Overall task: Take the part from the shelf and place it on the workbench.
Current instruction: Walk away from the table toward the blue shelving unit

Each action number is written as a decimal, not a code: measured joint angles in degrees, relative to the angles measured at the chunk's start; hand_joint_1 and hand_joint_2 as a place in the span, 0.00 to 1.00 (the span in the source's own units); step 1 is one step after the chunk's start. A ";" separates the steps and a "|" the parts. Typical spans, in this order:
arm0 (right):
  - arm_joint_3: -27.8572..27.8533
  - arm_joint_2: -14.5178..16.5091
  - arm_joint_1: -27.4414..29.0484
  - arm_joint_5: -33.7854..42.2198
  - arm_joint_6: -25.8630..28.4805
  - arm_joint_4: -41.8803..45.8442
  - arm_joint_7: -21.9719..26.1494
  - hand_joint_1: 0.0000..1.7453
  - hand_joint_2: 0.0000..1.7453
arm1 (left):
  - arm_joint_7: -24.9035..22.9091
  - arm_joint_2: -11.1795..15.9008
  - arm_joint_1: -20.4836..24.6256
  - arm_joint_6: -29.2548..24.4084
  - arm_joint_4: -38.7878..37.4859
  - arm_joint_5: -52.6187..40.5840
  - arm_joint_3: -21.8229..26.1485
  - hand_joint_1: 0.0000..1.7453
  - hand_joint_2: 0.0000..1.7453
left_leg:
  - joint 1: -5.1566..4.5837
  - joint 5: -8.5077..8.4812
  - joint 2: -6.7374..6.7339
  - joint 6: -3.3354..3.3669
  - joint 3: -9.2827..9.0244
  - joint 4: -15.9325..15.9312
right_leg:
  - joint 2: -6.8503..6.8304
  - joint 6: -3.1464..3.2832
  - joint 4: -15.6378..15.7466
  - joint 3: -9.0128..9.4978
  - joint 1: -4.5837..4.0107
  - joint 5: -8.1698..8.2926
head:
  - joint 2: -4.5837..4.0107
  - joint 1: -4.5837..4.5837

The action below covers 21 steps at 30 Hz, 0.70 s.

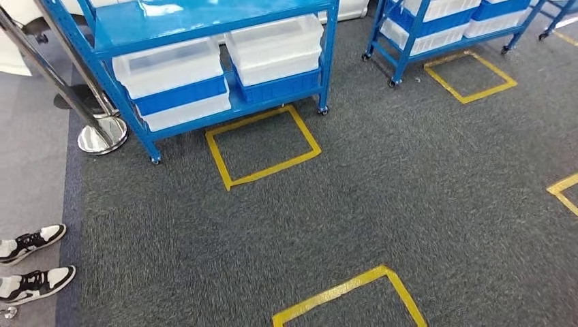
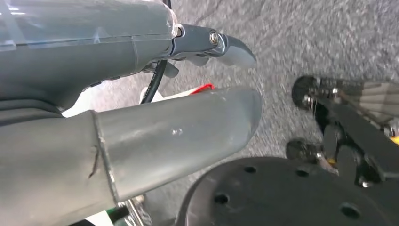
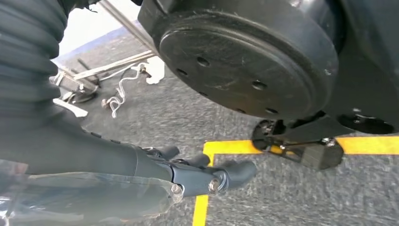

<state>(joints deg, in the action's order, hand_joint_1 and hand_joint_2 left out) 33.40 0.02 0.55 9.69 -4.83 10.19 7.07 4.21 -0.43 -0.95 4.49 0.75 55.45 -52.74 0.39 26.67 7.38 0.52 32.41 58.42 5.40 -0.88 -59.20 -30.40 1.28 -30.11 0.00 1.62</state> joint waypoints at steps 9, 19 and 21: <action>0.19 -1.63 1.51 -0.33 -3.34 -0.13 2.60 0.00 1.00 | 1.09 -0.18 0.02 0.67 -0.09 -1.22 -0.01 0.00 1.00 | 0.22 6.06 -7.10 -1.56 7.93 15.50 | -8.53 2.06 0.86 0.96 -0.42 -0.19 | 0.00 0.43; 1.31 -2.36 1.60 -0.79 -1.84 -0.32 2.69 0.00 0.75 | 0.22 -0.42 0.06 -0.50 -0.22 -2.07 0.01 0.00 1.00 | -0.47 -0.63 -9.70 1.46 -0.51 -1.32 | -9.90 0.11 -1.38 1.99 -0.97 -3.35 | 0.00 0.24; 1.42 -2.45 1.69 -0.04 -1.18 -0.43 1.35 0.00 1.00 | -0.06 -0.51 0.20 -0.85 -0.22 -2.15 0.02 0.00 1.00 | -0.22 -0.76 -9.10 1.92 -0.74 -1.61 | -6.50 -0.13 -8.25 -1.63 -0.73 -6.85 | 0.00 0.07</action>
<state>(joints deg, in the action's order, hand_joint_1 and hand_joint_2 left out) 34.81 -2.43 2.24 9.66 -6.01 9.76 8.42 4.15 -0.94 -0.75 3.64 0.52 53.30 -52.71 0.18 25.91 -1.72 2.44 31.67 56.81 -1.11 -1.02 -67.46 -32.03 0.56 -36.96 0.00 1.68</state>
